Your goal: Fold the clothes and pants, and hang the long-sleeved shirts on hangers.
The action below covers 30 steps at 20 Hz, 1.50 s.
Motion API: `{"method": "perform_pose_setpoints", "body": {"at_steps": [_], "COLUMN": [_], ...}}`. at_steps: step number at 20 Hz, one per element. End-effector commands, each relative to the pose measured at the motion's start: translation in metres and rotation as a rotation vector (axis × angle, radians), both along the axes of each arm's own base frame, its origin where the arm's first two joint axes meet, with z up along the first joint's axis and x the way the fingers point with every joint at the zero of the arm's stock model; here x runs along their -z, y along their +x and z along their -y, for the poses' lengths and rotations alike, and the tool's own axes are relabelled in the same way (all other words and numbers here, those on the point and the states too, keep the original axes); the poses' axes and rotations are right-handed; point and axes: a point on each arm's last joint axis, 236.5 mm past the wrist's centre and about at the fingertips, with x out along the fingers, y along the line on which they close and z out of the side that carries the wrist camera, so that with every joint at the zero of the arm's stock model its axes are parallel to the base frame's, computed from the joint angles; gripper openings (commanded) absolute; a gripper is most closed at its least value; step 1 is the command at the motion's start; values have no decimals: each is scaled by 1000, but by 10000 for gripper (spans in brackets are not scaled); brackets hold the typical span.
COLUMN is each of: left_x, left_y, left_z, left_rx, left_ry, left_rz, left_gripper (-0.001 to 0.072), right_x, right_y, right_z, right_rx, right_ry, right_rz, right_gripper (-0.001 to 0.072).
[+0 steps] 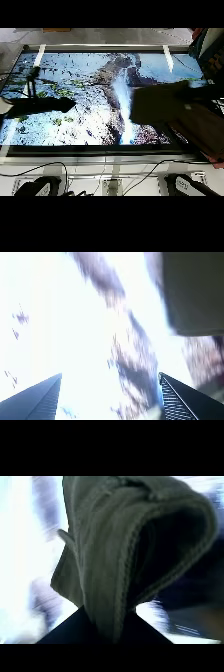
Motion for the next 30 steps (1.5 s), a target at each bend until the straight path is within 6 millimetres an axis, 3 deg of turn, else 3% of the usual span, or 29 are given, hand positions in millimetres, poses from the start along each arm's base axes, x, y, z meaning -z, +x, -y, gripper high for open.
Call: {"method": "perform_pose_setpoints", "body": {"at_steps": [1, 3, 4, 5, 7, 8, 9, 10, 11, 13, 14, 16, 18, 20, 22, 24, 27, 30], "left_x": [-55, -71, -77, -82, -84, -83, -83, -83, -83, -83, -83, -83, -83, -83, -83, -83, -83, -83], "left_y": [-3, -7, -9, -10, -10, -9, -9, -9, -9, -9, -9, -9, -9, -9, -9, -9, -9, -10], "left_z": [-10, -16, -18, -19, -20, -20, -20, -20, -20, -20, -20, -20, -20, -20, -20, -20, -20, -20], "left_rx": [-43, -66, -74, -81, -85, -86, -87, -87, -87, -87, -87, -87, -87, -87, -87, -87, -87, -87], "left_ry": [12, 27, 35, 36, 35, 34, 32, 32, 32, 32, 32, 32, 32, 32, 32, 32, 32, 32], "left_rz": [190, 254, 278, 297, 303, 301, 300, 300, 300, 300, 300, 300, 300, 300, 300, 300, 300, 299], "left_gripper": [692, 692, 692, 692, 692, 692, 692, 692, 692, 692, 692, 692, 692, 692, 692, 692, 692, 692], "right_x": [-34, -32, -27, -22, -18, -20, -23, -24, -26, -29, -32, -41, -53, -60, -57, -51, -44, -31], "right_y": [-86, -154, -183, -205, -219, -216, -213, -210, -207, -192, -178, -137, -82, -40, -20, -14, -10, -3], "right_z": [137, 184, 195, 202, 214, 222, 226, 228, 230, 227, 221, 200, 152, 83, 20, -19, -38, -57], "right_rx": [473, 701, 805, 892, 992, 1020, 1023, 1017, 1018, 1004, 984, 892, 640, 338, 61, -124, -275, -333], "right_ry": [-236, -280, -261, -226, -191, -197, -209, -215, -218, -179, -139, -67, -52, -84, -199, -343, -578, -600], "right_rz": [-89, -216, -285, -331, -325, -292, -269, -257, -240, -184, -139, -42, 60, 115, 128, 124, 103, 80], "right_gripper": [27, 26, 26, 26, 36, 169, 550, 679, 681, 678, 624, 211, 139, 28, 27, 27, 27, 27]}}
